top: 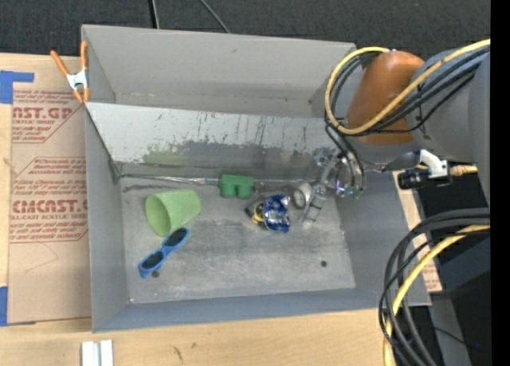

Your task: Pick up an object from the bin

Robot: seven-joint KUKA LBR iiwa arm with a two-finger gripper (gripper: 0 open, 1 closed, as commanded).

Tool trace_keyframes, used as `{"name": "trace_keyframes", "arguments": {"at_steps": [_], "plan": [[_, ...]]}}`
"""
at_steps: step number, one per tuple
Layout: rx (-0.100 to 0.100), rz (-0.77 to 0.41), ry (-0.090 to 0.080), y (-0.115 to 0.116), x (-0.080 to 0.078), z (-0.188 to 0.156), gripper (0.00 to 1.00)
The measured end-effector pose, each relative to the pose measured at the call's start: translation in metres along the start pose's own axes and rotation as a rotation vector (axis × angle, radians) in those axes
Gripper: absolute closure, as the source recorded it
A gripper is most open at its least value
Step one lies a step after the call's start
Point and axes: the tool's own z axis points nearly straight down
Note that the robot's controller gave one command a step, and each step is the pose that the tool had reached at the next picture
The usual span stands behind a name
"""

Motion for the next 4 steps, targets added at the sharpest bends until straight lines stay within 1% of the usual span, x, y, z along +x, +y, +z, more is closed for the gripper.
{"name": "trace_keyframes", "arguments": {"at_steps": [1, 2, 3, 4], "plan": [[0.004, 0.031, 0.005, -0.01, -0.004, 0.059, 0.0], [0.002, 0.029, 0.0, -0.009, -0.004, 0.059, 0.0], [0.001, 0.029, -0.003, -0.009, -0.005, 0.058, 1.0], [0.0, 0.028, -0.002, -0.008, -0.006, 0.033, 1.0]]}}
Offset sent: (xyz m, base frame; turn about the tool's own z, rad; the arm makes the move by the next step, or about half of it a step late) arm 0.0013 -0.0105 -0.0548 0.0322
